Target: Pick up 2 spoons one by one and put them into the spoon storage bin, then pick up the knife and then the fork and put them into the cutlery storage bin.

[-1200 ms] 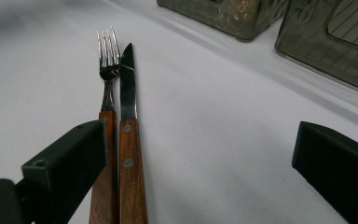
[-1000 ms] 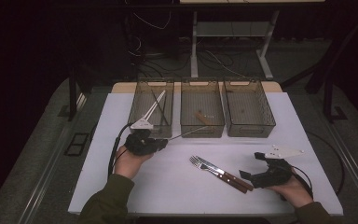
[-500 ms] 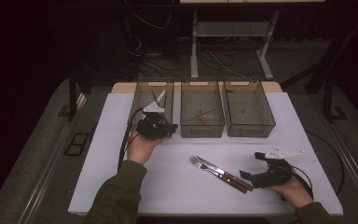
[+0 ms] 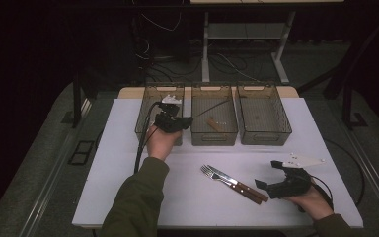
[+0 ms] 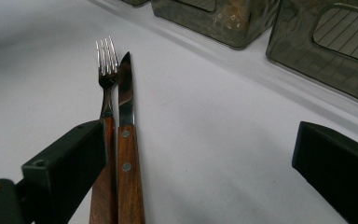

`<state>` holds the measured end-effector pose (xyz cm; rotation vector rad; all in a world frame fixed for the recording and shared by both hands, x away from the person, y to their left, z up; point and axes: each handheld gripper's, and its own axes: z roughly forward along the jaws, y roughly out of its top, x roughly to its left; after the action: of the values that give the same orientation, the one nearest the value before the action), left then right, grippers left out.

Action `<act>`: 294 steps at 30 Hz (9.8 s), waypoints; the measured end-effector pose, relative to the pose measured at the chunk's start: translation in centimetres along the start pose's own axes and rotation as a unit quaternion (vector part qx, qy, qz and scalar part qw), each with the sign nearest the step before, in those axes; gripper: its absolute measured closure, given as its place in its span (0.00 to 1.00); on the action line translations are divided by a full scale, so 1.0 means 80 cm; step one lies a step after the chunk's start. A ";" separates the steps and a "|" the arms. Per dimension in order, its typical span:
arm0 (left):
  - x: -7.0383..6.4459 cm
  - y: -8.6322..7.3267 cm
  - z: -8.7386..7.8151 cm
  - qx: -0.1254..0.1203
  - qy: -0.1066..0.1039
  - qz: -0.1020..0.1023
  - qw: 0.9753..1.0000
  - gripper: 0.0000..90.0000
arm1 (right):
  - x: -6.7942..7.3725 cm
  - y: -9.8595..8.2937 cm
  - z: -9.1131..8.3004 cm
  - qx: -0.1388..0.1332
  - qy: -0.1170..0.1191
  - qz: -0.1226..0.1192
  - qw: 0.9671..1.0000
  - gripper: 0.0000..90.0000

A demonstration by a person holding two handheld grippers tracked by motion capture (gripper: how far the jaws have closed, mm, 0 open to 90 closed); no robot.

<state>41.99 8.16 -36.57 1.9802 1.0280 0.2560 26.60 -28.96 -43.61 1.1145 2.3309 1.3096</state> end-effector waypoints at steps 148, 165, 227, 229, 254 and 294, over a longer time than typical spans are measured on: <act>-0.025 -0.195 -0.094 -0.010 -0.077 0.104 0.992 0.00 | 0.015 0.033 0.001 0.032 0.035 -0.023 0.999 0.04; -0.029 -0.195 -0.093 -0.002 -0.077 0.110 0.991 0.00 | 0.027 0.060 0.025 0.048 0.046 -0.037 0.997 0.08; -0.030 -0.195 -0.092 -0.001 -0.084 0.117 0.990 0.00 | 0.050 0.069 0.071 0.272 0.054 -0.093 0.956 0.80; -0.030 -0.195 -0.092 -0.001 -0.085 0.117 0.989 0.00 | 0.050 0.069 0.072 0.275 0.055 -0.094 0.955 0.80; -0.032 -0.194 -0.092 -0.002 -0.088 0.119 0.989 0.00 | 0.059 0.087 0.104 0.387 0.032 -0.120 0.914 0.84; -0.030 -0.195 -0.094 -0.006 -0.094 0.115 0.989 0.00 | 0.025 0.094 0.083 0.237 0.038 -0.077 0.968 0.86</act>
<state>27.72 15.32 -43.64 2.0691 0.6769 0.1959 32.55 -21.07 -41.01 0.9865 2.8119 0.7692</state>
